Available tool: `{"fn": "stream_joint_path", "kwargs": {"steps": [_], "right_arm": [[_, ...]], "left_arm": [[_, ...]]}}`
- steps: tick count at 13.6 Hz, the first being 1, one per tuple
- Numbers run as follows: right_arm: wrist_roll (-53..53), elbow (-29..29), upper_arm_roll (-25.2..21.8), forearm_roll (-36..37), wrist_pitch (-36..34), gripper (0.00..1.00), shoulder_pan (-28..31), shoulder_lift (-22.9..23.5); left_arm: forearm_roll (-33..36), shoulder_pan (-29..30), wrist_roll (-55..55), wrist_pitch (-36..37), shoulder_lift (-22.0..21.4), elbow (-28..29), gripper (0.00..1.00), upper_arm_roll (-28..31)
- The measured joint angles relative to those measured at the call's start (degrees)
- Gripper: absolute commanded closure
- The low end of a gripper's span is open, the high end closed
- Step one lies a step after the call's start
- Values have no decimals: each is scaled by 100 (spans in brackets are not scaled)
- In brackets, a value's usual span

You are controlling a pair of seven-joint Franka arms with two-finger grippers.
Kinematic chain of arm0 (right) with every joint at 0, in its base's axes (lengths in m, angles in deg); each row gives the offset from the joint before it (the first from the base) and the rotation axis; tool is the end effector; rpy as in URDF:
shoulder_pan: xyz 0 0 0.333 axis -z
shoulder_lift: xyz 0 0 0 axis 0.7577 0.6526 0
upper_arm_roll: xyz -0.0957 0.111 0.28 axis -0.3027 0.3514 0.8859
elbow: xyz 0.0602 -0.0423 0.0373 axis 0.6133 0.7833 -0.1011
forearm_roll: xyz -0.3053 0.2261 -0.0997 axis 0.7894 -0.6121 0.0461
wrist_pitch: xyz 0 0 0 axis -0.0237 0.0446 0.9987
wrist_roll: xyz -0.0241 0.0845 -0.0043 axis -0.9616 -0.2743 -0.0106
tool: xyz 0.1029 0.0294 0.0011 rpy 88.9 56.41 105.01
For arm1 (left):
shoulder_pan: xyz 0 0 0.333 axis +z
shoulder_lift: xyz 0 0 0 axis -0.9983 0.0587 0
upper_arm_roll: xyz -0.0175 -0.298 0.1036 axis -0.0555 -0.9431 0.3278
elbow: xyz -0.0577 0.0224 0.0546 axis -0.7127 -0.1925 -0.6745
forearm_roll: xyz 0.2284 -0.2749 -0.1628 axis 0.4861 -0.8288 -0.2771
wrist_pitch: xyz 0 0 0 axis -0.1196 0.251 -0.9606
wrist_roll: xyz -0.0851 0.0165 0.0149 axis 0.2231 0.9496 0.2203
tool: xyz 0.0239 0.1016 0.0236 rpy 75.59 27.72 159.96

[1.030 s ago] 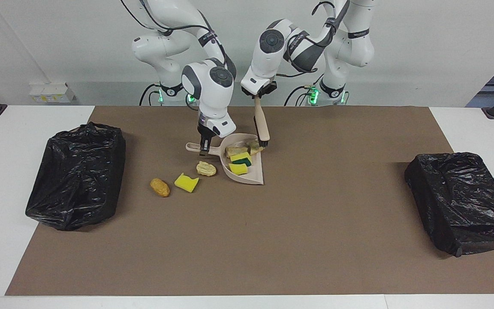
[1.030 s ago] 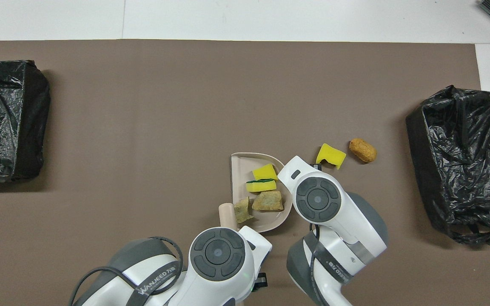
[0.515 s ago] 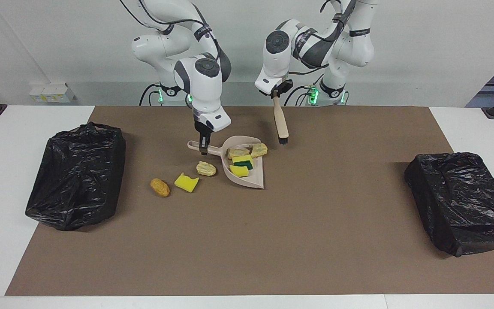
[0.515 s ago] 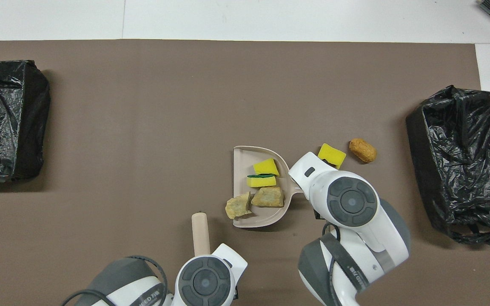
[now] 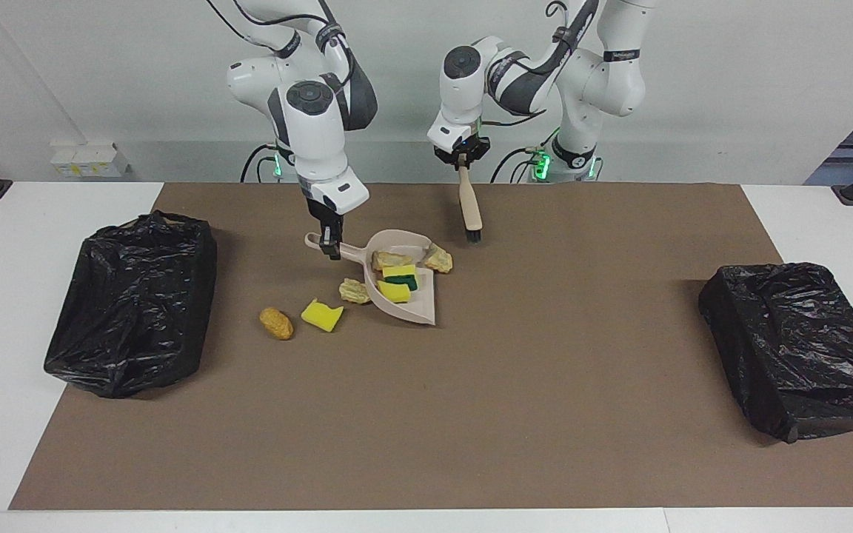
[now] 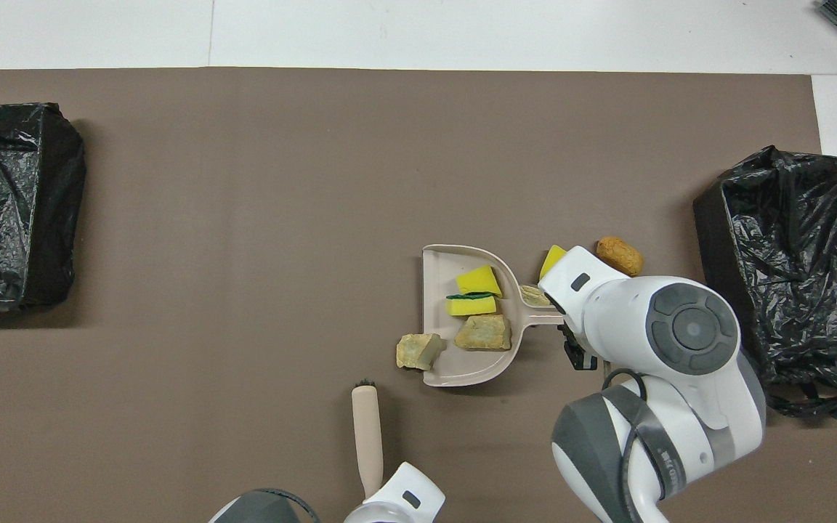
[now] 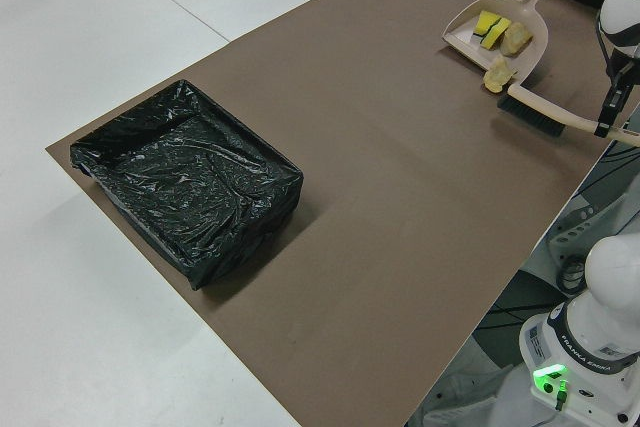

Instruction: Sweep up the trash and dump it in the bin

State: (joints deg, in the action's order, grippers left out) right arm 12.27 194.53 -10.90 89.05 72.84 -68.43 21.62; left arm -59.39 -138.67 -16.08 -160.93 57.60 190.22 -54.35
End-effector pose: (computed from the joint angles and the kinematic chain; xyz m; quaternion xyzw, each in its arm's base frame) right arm 0.4780 0.1800 0.4153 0.7138 0.6991 0.0187 0.0379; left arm 0.1995 -0.3796 0.3636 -0.9935 -0.0102 0.1087 0.0331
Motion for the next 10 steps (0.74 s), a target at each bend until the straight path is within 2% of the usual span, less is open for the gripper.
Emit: {"fn": "stream_joint_path", "kwargs": {"steps": [2, 6, 10], "right_arm": [[0, 24, 3, -3, -24, 100, -1, 0], [0, 93, 11, -6, -57, 100, -70, 79], [0, 11, 18, 205, -53, 100, -424, 204]], "left_arm": [[-97, 198, 270, -263, 168, 9, 100, 59], [-314, 960, 1267, -332, 504, -218, 100, 132], [-428, 955, 2030, -331, 1021, -759, 100, 58]]}}
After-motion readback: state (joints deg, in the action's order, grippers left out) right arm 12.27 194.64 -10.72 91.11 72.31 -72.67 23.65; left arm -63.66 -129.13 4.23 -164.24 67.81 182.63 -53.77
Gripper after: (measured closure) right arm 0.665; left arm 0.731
